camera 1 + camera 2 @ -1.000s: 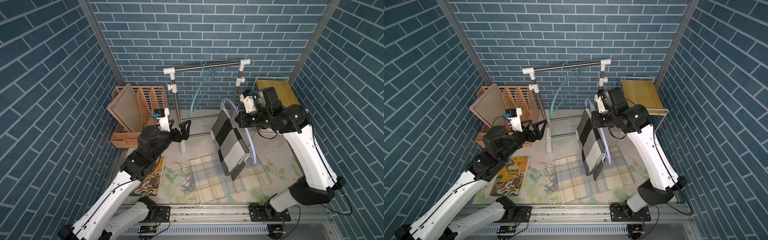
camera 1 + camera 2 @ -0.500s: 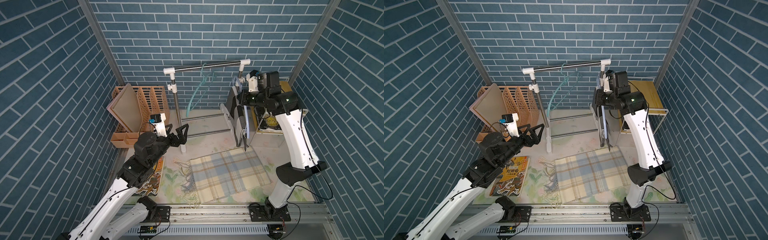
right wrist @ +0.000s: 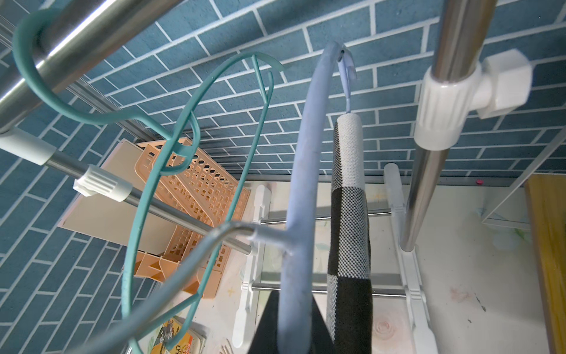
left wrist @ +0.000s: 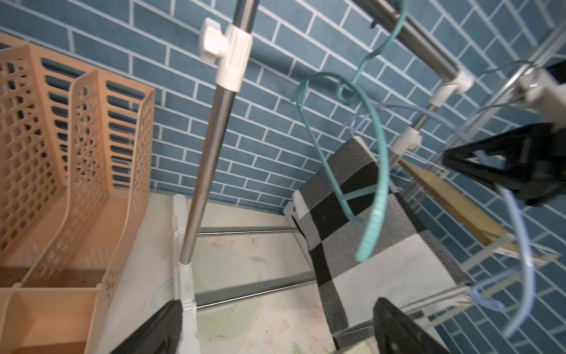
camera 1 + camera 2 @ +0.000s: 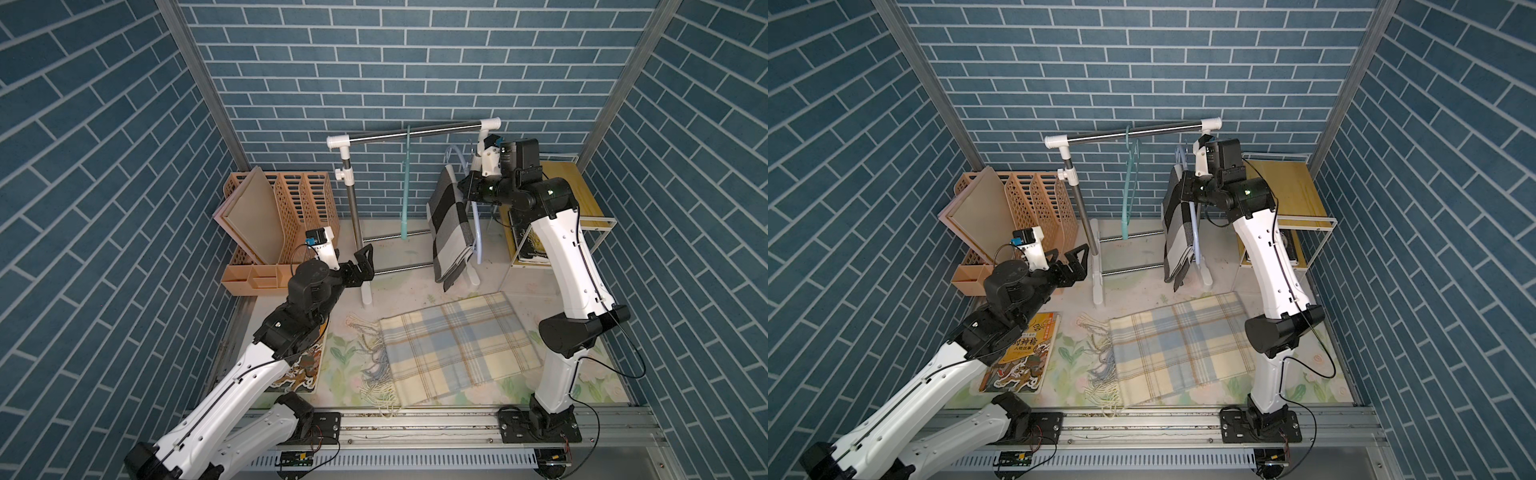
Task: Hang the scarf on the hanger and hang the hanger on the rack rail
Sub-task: Move the clothesline to the center of the board.
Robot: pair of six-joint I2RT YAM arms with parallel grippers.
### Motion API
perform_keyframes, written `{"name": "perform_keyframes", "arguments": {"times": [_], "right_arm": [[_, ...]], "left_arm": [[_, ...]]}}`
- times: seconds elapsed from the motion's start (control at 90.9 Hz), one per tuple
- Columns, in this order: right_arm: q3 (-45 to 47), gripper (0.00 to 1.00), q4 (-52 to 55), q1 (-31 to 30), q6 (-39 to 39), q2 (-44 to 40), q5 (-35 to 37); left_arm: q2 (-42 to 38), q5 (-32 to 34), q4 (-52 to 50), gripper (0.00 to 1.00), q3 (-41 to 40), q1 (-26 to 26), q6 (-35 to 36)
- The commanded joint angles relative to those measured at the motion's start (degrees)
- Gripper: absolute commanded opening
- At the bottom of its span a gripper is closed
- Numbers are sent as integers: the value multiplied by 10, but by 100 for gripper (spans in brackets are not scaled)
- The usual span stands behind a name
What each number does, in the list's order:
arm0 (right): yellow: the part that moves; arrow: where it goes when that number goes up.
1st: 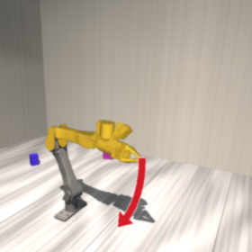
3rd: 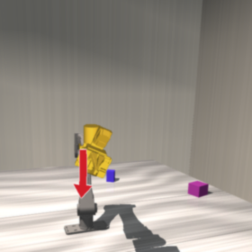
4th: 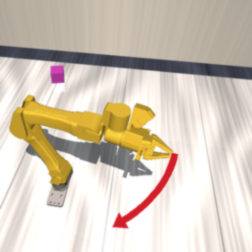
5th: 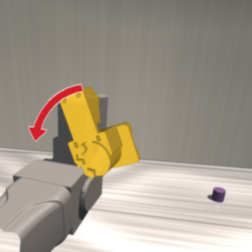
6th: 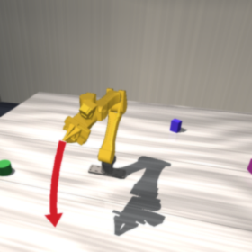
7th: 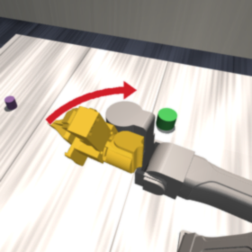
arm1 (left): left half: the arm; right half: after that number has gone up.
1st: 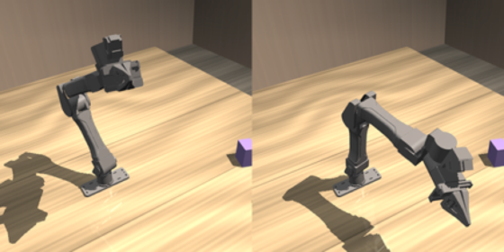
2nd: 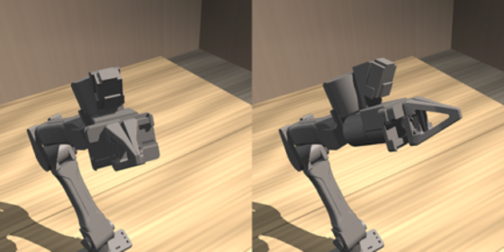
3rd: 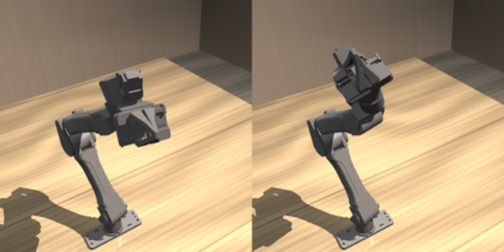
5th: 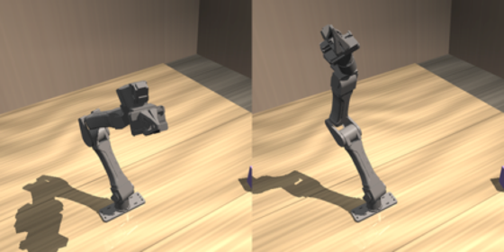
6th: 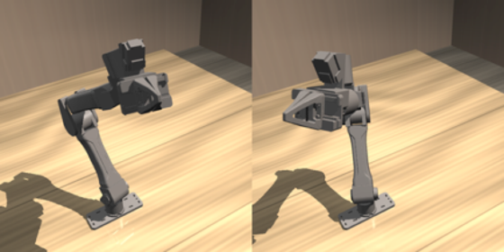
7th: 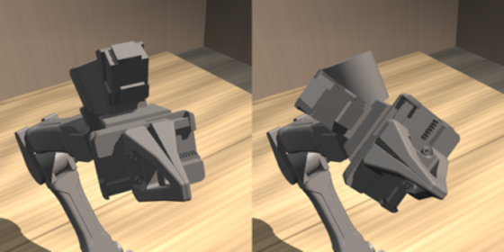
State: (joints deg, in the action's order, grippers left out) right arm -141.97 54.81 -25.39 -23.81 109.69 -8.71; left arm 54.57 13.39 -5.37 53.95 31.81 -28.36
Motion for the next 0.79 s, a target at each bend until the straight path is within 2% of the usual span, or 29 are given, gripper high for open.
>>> {"name": "perform_keyframes", "arguments": {"times": [0.0,0.099,0.22,0.374,0.495,0.638,0.781], "right_arm": [[-15,0,-76,3,-4,-24,-11],[-9,0,-71,4,-6,-34,-12],[4,0,-67,5,-4,-46,-19],[29,0,-66,6,1,-65,-27],[42,0,-66,8,3,-78,-32],[49,0,-66,9,-1,-83,-39],[53,0,-66,8,-4,-89,-42]], "left_arm": [[53,67,-10,100,29,-23,-25],[113,73,3,100,48,-45,-19],[182,101,59,100,62,-57,24],[236,135,245,100,22,-67,121],[281,121,341,100,21,-78,191],[350,102,378,99,66,-91,232],[400,73,418,91,89,-104,256]]}}
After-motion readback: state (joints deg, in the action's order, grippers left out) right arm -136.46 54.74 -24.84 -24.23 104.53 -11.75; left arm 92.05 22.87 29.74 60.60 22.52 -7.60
